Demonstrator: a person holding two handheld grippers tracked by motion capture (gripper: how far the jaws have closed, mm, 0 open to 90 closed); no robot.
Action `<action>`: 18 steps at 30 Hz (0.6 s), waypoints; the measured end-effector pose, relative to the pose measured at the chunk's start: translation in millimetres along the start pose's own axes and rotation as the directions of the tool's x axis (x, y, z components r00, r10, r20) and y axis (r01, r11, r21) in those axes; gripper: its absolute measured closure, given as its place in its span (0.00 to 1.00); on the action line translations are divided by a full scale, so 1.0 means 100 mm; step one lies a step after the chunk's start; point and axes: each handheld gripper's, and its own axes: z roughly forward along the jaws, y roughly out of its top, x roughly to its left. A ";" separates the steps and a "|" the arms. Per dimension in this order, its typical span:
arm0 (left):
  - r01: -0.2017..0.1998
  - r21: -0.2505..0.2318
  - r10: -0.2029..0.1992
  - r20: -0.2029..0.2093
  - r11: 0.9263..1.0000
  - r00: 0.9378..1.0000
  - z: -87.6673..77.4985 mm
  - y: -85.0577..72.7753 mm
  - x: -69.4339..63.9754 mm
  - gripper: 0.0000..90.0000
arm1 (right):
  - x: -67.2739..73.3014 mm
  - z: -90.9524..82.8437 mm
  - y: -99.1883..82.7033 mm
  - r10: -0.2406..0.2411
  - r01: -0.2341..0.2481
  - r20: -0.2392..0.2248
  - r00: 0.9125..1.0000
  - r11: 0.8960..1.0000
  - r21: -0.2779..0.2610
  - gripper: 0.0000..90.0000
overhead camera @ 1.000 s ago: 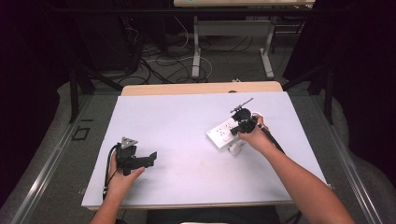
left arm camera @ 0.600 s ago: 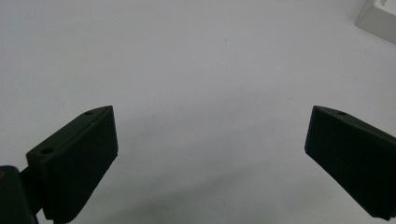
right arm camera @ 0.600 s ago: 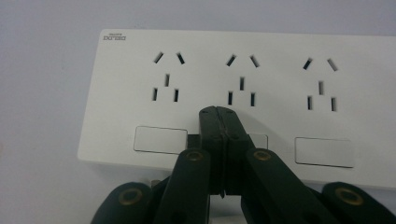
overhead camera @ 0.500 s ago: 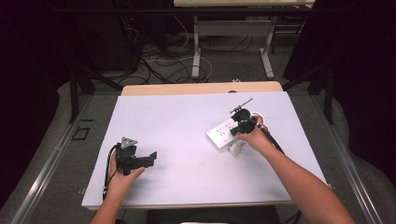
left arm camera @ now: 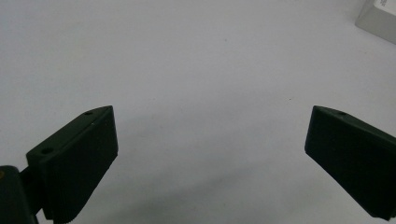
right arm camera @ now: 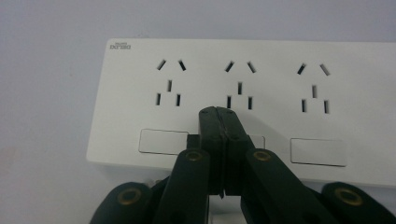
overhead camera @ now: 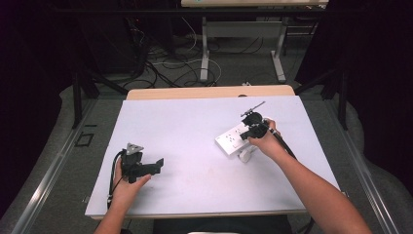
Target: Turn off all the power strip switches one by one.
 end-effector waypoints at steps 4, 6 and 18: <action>0.000 0.000 0.000 -0.001 1.000 1.000 0.00 0.00 0.00 0.03 | 0.05 -0.02 0.01 -0.007 0.007 -0.007 1.000 1.000 -0.005 1.00; -0.002 0.001 0.002 -0.001 1.000 1.000 0.00 0.00 0.00 0.03 | 0.07 -0.02 0.02 -0.022 0.021 -0.008 1.000 1.000 -0.007 1.00; 0.013 -0.012 -0.013 -0.010 1.000 1.000 0.00 0.00 0.01 0.01 | 0.22 0.03 0.02 -0.063 0.062 -0.046 0.997 0.998 -0.027 1.00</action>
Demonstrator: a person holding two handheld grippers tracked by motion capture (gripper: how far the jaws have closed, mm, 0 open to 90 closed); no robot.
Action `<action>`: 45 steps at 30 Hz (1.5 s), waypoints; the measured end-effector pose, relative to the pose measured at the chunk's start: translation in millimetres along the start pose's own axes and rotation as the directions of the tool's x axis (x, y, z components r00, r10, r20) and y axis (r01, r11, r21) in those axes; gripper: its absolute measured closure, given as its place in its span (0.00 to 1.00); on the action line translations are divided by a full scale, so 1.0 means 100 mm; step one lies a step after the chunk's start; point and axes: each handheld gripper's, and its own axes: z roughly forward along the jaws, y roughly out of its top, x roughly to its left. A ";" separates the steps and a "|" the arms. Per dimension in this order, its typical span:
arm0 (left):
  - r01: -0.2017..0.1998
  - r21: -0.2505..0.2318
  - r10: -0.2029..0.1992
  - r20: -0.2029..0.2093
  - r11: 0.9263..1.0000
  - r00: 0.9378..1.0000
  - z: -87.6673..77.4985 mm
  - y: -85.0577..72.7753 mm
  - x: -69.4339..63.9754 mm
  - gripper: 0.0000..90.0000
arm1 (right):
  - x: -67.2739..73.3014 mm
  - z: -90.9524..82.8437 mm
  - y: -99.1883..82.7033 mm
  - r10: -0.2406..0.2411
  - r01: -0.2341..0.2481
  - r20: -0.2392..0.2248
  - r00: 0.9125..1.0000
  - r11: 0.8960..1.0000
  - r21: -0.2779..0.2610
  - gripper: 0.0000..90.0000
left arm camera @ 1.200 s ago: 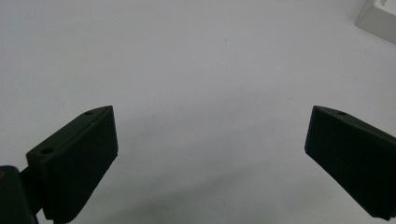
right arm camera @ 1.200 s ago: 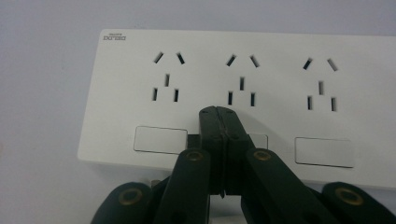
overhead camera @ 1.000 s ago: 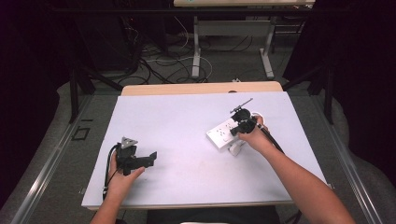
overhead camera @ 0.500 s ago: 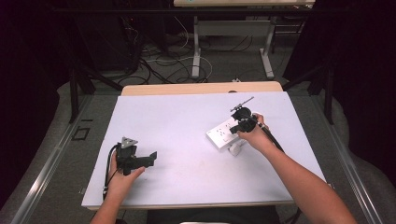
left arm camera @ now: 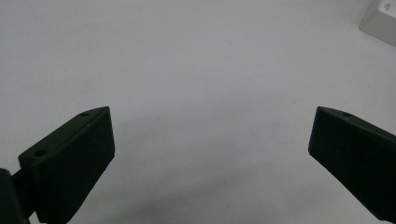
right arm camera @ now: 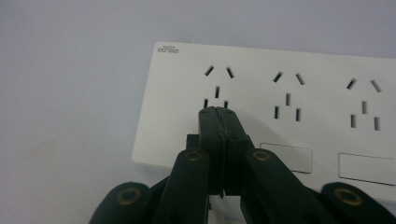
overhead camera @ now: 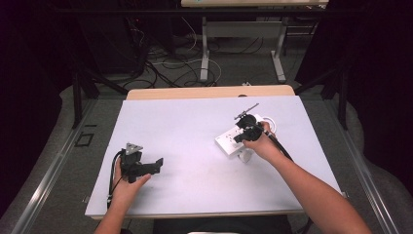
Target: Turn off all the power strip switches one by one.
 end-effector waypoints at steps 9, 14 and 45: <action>-0.002 -0.006 0.003 0.012 1.000 1.000 0.00 0.00 -0.01 0.00 | 0.10 0.05 -0.01 -0.015 0.015 -0.015 1.000 1.000 0.017 1.00; -0.003 -0.005 0.003 0.014 1.000 1.000 -0.01 0.00 0.00 0.00 | 0.12 0.06 -0.02 -0.017 0.018 -0.017 1.000 1.000 0.016 1.00; -0.003 -0.004 0.003 0.014 1.000 1.000 0.00 0.00 0.00 0.00 | 0.15 0.10 -0.05 -0.049 0.049 -0.001 0.999 0.998 0.038 1.00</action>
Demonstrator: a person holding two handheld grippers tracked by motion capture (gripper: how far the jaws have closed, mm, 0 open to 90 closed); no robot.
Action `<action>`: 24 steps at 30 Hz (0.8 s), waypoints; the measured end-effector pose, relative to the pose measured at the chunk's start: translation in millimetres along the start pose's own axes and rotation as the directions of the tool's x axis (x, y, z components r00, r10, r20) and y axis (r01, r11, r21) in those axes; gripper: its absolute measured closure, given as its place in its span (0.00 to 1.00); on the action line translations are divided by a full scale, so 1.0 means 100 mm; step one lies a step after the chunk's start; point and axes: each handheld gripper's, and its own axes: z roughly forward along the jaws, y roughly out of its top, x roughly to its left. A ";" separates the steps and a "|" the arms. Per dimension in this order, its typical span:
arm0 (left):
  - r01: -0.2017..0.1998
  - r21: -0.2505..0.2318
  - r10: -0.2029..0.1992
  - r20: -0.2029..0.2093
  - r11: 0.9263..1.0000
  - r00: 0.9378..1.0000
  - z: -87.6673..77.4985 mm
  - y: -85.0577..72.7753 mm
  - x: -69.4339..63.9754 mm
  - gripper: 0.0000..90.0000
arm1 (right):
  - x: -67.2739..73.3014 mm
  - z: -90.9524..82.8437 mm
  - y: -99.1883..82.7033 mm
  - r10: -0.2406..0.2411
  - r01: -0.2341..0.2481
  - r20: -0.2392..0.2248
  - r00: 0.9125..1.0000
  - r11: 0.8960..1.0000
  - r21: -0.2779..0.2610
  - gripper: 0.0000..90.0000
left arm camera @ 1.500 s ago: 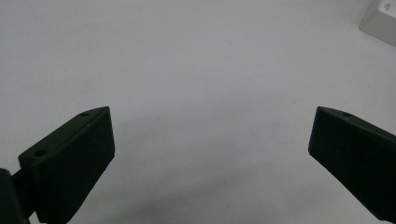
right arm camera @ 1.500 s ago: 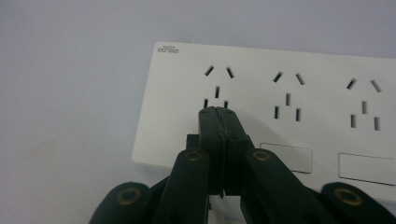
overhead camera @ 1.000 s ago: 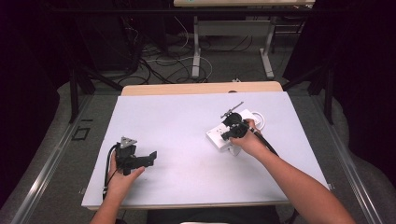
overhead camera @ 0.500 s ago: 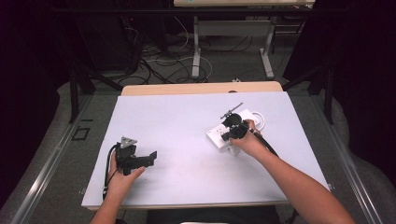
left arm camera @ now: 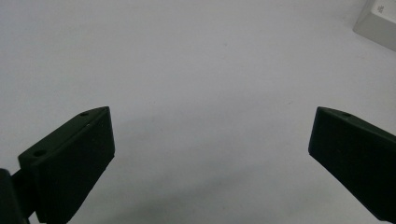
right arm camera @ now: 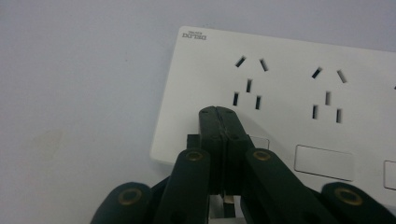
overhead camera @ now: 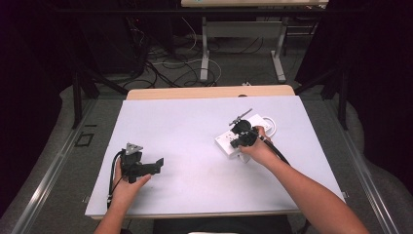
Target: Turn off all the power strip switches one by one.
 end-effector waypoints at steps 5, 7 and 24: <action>-0.001 0.008 0.001 0.002 1.000 1.000 0.00 0.00 0.01 0.00 | -0.02 0.01 -0.01 0.009 -0.009 -0.007 1.000 1.000 -0.027 1.00; 0.006 0.005 -0.006 0.002 1.000 1.000 0.00 0.00 0.01 0.00 | -0.02 -0.01 -0.03 0.028 -0.029 -0.015 0.999 0.999 -0.033 1.00; -0.005 -0.005 0.005 -0.004 1.000 1.000 -0.01 0.01 0.00 0.00 | -0.11 -0.36 -0.35 0.085 -0.090 -0.035 0.996 0.979 -0.182 0.97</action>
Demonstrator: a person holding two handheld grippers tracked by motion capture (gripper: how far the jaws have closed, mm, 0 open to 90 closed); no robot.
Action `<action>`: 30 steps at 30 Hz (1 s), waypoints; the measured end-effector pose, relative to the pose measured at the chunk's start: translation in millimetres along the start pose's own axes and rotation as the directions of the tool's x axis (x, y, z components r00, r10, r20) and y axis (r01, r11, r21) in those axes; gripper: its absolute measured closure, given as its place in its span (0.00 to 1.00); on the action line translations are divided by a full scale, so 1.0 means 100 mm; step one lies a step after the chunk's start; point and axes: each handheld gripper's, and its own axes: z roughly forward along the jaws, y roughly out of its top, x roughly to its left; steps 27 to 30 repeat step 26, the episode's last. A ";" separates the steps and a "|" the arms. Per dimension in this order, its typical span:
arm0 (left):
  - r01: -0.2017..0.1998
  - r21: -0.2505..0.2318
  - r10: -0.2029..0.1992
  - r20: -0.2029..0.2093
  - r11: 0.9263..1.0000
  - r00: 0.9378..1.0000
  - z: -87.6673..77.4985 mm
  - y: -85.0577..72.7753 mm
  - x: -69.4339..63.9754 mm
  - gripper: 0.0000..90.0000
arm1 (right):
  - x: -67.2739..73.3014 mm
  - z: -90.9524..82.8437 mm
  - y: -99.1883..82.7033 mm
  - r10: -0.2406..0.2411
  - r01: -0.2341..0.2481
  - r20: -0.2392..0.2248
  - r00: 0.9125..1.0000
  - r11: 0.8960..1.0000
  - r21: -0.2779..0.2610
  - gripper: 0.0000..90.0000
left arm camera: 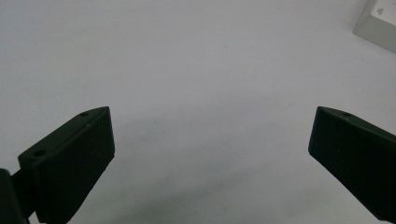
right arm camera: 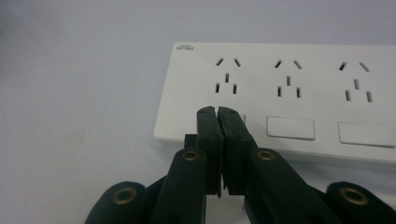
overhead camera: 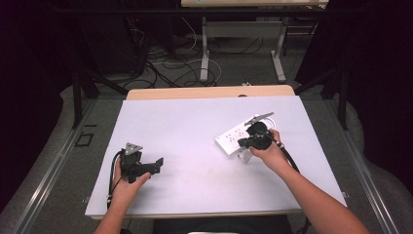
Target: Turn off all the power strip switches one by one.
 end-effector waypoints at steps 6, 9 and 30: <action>-0.001 -0.007 0.001 0.001 1.000 1.000 0.00 0.00 -0.01 0.00 | -0.03 -0.20 -0.21 0.003 -0.002 0.020 1.000 0.996 -0.084 0.94; 0.000 0.000 0.000 0.002 1.000 1.000 -0.01 0.01 -0.01 0.00 | -0.04 -0.28 -0.32 0.003 0.001 0.038 0.999 0.992 -0.129 0.89; -0.009 -0.008 0.009 0.001 1.000 1.000 0.00 0.01 -0.01 0.00 | -0.11 -0.55 -0.93 0.051 -0.016 0.114 0.992 0.956 -0.294 0.31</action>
